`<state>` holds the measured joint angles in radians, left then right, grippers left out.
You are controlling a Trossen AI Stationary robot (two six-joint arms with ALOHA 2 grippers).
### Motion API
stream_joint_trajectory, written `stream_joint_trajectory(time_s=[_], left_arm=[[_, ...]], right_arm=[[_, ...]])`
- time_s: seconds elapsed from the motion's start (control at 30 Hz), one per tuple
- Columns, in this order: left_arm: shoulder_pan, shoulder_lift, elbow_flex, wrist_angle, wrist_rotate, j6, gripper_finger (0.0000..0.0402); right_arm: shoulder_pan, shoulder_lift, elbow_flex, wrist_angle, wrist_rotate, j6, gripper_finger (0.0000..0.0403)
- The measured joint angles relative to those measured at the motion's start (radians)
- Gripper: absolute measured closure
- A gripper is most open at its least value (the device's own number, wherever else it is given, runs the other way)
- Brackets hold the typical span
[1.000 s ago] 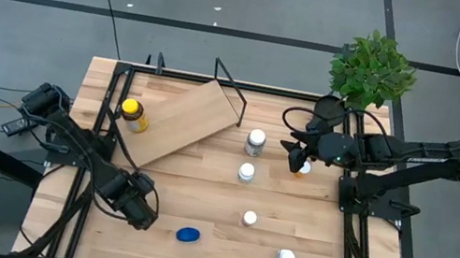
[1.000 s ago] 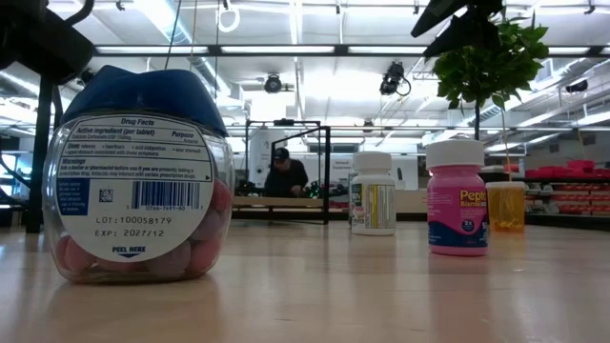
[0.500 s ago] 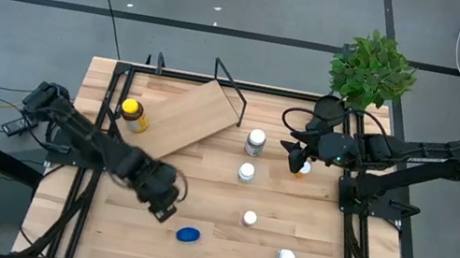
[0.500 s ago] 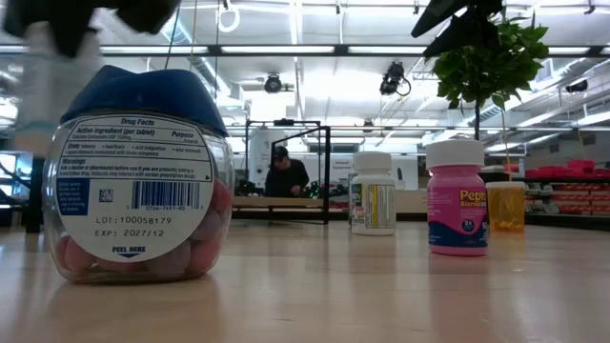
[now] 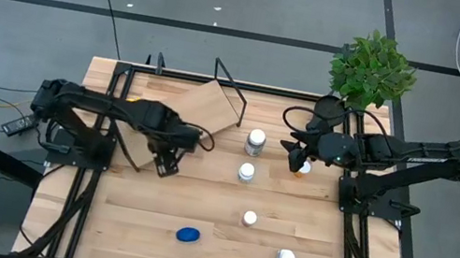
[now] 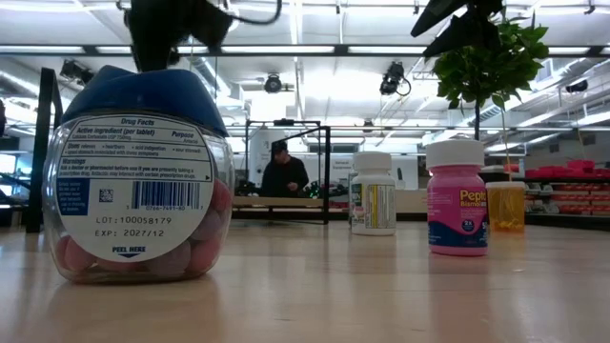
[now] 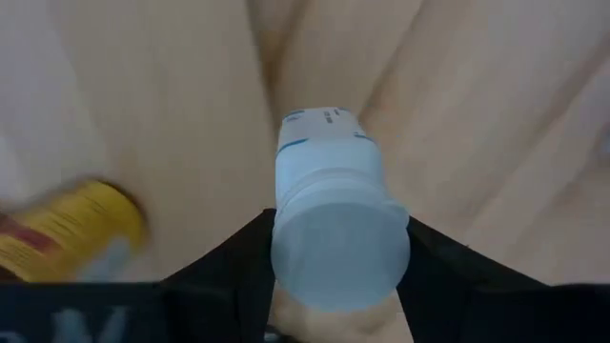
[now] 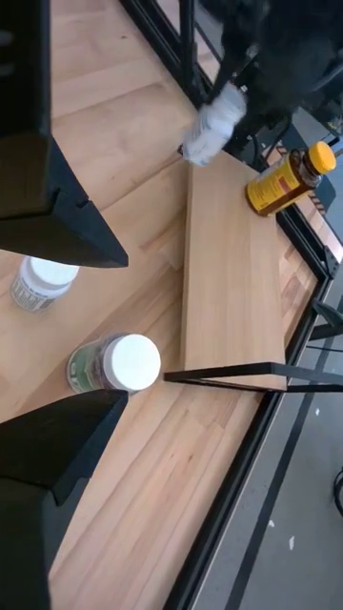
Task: Pick and place medicine bottles onto shelf by color
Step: Put the top light blue medicine bottle on the shelf
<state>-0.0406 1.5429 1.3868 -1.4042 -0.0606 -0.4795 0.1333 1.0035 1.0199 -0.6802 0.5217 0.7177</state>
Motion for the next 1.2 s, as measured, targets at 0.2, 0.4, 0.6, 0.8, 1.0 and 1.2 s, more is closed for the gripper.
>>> stream_joint_trajectory(time_s=[0.2, 0.4, 0.6, 0.8, 1.0, 1.2], left_arm=[[0.045, -0.002, -0.096, 0.001, -0.009, 0.298, 0.0225], [0.048, -0.002, -0.221, 0.018, -0.007, 0.518, 0.0212], [0.051, -0.071, -0.276, 0.068, -0.007, 0.561, 0.0221], [0.056, -0.184, -0.275, 0.079, -0.011, 0.676, 0.0217], [0.124, -0.237, -0.305, 0.071, -0.015, 0.773, 0.0213], [0.188, -0.250, -0.356, 0.064, -0.015, 0.890, 0.0219]], right_arm=[[0.000, 0.000, 0.000, -0.003, -0.002, 0.023, 0.0175], [0.000, 0.000, 0.000, -0.003, -0.003, 0.042, 0.0175], [0.000, 0.000, 0.000, -0.005, -0.003, 0.068, 0.0175], [0.000, 0.000, 0.000, -0.005, 0.013, 0.080, 0.0175], [0.000, 0.000, 0.000, -0.003, 0.049, 0.102, 0.0175], [0.000, 0.000, 0.000, 0.000, 0.054, 0.104, 0.0175]])
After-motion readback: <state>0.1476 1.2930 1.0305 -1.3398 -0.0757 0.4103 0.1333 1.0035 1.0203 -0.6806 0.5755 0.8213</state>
